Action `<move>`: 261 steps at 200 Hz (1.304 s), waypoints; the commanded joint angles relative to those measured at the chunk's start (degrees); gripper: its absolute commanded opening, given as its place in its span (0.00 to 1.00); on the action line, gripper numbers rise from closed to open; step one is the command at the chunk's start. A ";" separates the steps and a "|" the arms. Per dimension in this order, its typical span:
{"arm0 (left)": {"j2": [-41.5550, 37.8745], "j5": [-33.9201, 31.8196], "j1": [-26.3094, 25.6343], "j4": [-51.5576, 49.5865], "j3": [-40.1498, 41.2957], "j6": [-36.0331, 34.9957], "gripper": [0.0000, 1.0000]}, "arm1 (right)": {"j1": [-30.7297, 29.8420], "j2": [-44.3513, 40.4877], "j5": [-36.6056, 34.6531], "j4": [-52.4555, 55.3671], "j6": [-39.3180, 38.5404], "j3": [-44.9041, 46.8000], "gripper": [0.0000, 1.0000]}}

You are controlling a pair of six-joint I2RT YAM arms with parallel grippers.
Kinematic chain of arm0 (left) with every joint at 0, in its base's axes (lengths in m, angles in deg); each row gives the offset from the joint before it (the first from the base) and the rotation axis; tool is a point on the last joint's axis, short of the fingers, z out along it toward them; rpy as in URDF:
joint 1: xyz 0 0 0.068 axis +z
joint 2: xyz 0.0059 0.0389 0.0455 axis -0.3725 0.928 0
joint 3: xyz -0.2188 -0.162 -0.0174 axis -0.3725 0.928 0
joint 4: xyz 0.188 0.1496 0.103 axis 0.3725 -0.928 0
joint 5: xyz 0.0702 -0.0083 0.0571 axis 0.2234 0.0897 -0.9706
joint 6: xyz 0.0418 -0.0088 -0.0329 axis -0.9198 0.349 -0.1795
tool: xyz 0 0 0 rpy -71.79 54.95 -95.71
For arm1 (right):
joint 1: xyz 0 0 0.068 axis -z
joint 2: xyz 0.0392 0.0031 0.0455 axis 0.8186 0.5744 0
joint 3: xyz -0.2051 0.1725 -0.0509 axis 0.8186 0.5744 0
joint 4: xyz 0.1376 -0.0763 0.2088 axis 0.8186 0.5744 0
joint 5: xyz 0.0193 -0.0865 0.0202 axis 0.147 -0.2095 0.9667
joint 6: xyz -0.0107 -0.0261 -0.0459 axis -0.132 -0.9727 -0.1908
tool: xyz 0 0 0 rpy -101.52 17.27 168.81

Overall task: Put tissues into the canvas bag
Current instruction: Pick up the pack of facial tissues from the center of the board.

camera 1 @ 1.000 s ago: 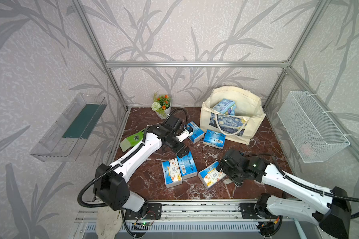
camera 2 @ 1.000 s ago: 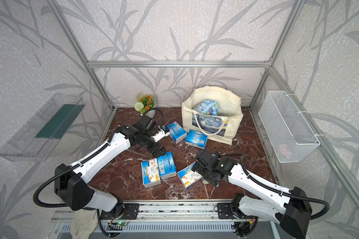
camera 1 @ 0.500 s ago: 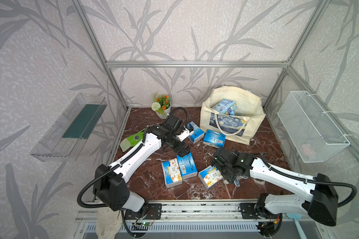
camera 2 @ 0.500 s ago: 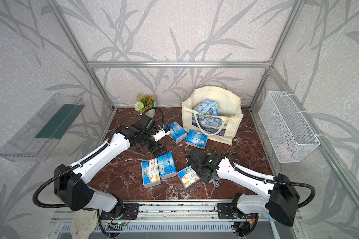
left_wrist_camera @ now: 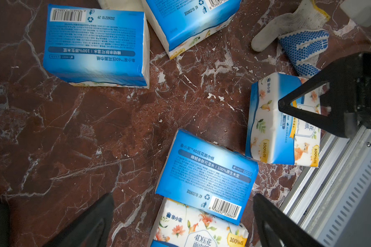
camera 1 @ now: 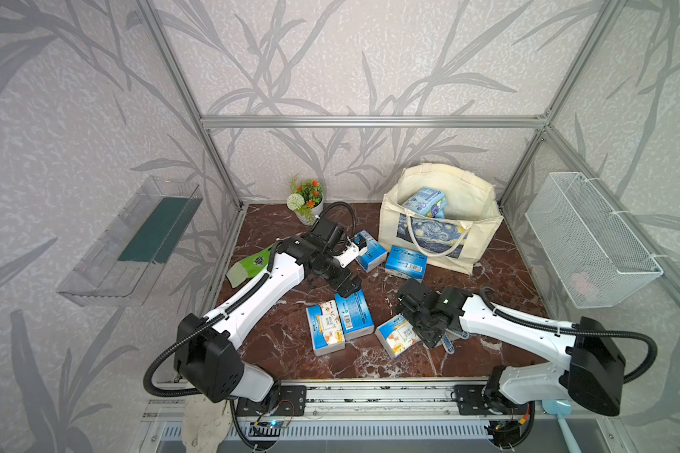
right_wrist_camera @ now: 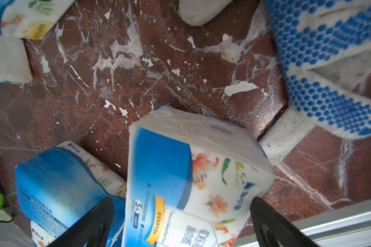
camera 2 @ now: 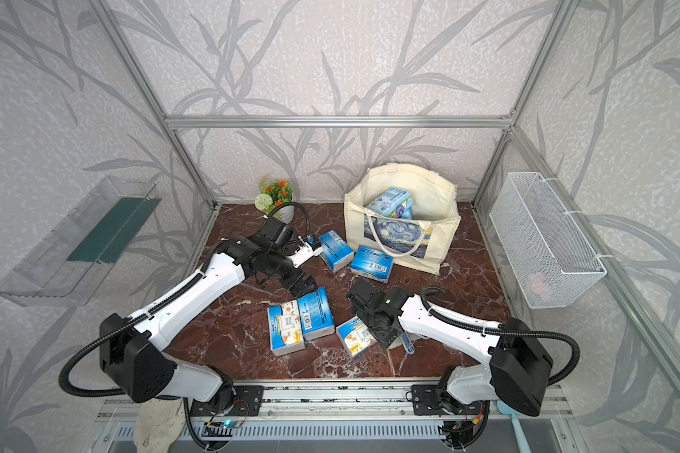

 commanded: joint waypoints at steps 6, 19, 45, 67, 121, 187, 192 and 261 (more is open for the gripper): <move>-1.72 1.39 0.02 0.24 0.67 0.08 0.99 | -0.27 0.26 0.94 0.38 1.71 -1.10 0.99; -1.65 1.39 0.05 0.62 0.83 0.12 0.99 | -0.25 -0.06 0.51 2.40 1.15 -2.06 0.99; -1.48 1.54 -0.01 1.30 0.82 0.19 0.99 | 0.08 -0.73 -0.29 3.54 1.27 -2.24 0.99; -1.33 1.48 0.03 1.45 0.82 0.10 0.99 | 0.36 0.12 -0.39 4.41 1.07 -3.30 0.99; -2.10 0.78 0.00 1.22 1.09 -0.20 0.98 | 1.22 3.69 1.61 1.45 0.11 -3.35 0.99; -2.68 0.51 0.03 0.91 1.29 -0.41 0.98 | 2.35 7.14 3.15 -0.84 -1.85 -3.72 0.99; -2.63 0.46 0.03 0.93 1.28 -0.48 0.98 | 2.43 7.34 3.12 -1.07 -1.94 -3.77 0.99; -2.27 0.01 0.06 0.95 1.26 -0.70 0.98 | 3.34 11.18 3.69 -2.89 -5.53 -3.95 1.00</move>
